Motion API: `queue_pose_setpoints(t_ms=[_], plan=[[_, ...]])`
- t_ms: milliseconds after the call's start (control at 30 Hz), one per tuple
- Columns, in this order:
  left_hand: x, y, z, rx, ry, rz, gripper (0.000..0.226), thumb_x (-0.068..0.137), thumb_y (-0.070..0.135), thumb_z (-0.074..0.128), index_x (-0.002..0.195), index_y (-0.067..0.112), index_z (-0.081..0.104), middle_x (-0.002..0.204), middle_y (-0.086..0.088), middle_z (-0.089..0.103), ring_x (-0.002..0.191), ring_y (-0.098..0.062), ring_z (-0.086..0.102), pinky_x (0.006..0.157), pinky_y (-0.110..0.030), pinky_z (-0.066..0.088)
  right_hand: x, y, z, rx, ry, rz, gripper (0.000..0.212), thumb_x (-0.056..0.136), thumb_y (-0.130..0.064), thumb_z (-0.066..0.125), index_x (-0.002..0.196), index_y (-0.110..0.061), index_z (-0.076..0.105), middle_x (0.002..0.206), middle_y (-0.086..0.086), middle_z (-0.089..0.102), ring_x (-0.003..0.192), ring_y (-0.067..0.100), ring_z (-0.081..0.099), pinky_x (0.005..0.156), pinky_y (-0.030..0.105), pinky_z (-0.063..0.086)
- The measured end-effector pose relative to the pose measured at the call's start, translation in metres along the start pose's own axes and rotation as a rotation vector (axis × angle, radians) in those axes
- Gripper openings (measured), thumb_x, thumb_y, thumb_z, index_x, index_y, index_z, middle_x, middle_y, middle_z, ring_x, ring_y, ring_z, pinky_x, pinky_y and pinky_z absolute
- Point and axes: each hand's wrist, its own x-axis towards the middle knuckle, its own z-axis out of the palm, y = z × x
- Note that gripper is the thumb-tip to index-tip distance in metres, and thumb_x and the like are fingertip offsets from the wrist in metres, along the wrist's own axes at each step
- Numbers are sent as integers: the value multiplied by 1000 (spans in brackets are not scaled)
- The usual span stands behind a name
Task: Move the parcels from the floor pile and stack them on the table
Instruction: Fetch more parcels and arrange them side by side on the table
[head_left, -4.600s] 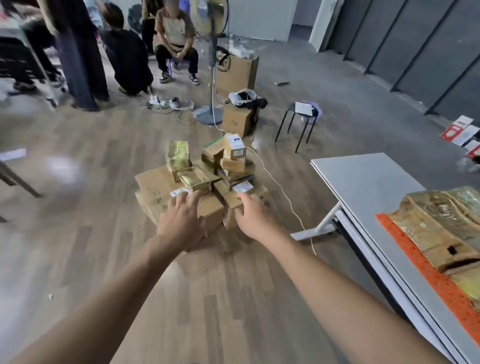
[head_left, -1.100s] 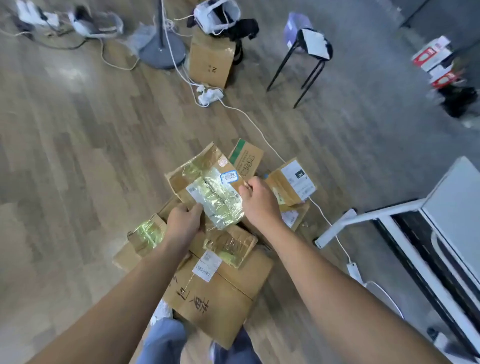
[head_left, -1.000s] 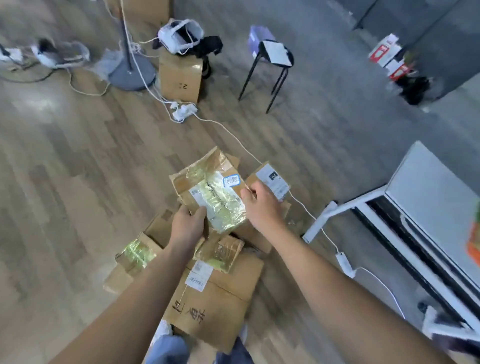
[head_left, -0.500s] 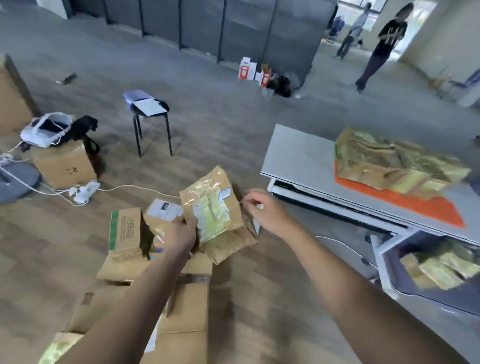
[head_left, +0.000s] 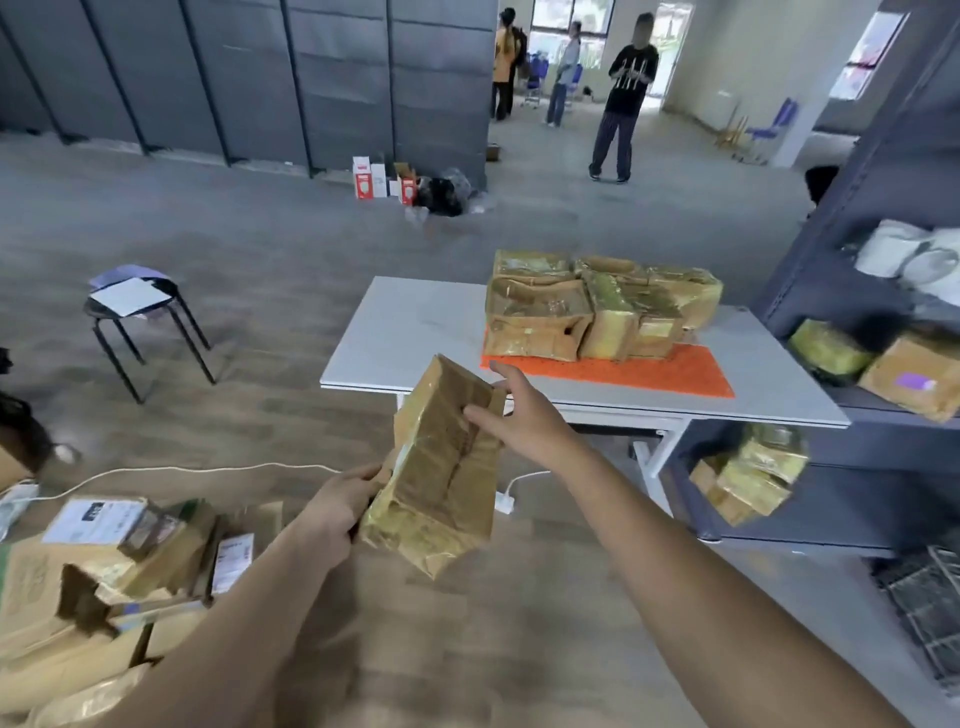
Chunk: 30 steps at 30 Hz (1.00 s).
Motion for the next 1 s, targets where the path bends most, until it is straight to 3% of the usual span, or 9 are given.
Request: queue_pose_setpoints(t_ms=[133, 233, 400, 500, 567, 633, 733, 867, 1000], plan=[[24, 20, 55, 29, -58, -28, 13, 93, 6, 59, 97, 1, 70, 73, -12, 73, 62, -24, 68, 59, -33, 57, 16, 25, -47, -7, 81, 38, 45, 89, -37, 67, 128, -17, 56, 113, -3, 59, 96, 14, 61, 72, 23, 48], [53, 35, 87, 28, -87, -19, 11, 89, 4, 62, 96, 0, 69, 74, -14, 72, 60, -23, 68, 53, -28, 55, 33, 48, -75, -12, 128, 89, 23, 93, -32, 62, 109, -15, 58, 86, -5, 58, 68, 8, 57, 52, 19, 42], [116, 64, 155, 15, -211, -26, 17, 91, 16, 59, 78, 8, 67, 64, -8, 66, 51, -18, 62, 50, -21, 48, 75, 90, -131, -103, 266, 211, 28, 96, -34, 56, 111, -11, 60, 93, -2, 57, 88, 21, 57, 68, 28, 38], [166, 83, 192, -20, -271, -90, 34, 77, 49, 70, 83, 16, 76, 87, -11, 71, 85, -30, 68, 88, -41, 52, 103, 113, -167, -130, 358, 315, 28, 95, -33, 55, 105, -8, 62, 92, 8, 62, 88, 29, 62, 75, 39, 51], [192, 97, 219, -15, -310, -143, 42, 80, 56, 67, 84, 16, 77, 91, -12, 71, 94, -31, 67, 97, -47, 49, 121, 128, -193, -106, 430, 388, 24, 95, -32, 54, 104, -11, 61, 90, 9, 64, 84, 33, 66, 76, 45, 56], [208, 115, 249, -31, -348, -153, 37, 91, 52, 55, 97, 20, 71, 98, -9, 68, 92, -24, 64, 92, -42, 51, 137, 141, -217, -100, 476, 461, 19, 97, -28, 50, 105, -13, 59, 89, 8, 63, 78, 31, 68, 61, 31, 57], [234, 138, 291, 15, -370, -124, 37, 95, 57, 42, 105, 26, 60, 119, 0, 59, 112, -17, 53, 90, -38, 47, 152, 162, -247, -85, 540, 540, 15, 101, -23, 44, 104, -13, 54, 90, 8, 61, 72, 29, 68, 43, 19, 47], [260, 151, 335, 158, -398, -119, 59, 85, 71, 44, 116, 23, 59, 130, -1, 54, 121, -23, 50, 97, -49, 48, 168, 189, -282, -69, 625, 606, 12, 100, -27, 45, 97, -17, 52, 90, 6, 60, 75, 30, 68, 53, 29, 56], [276, 163, 383, 354, -631, -54, 79, 63, 78, 62, 123, 27, 60, 128, 2, 58, 114, -21, 58, 70, -36, 60, 186, 222, -325, -145, 656, 634, 24, 100, -33, 41, 107, -15, 55, 104, 8, 60, 82, 29, 63, 70, 36, 54]])
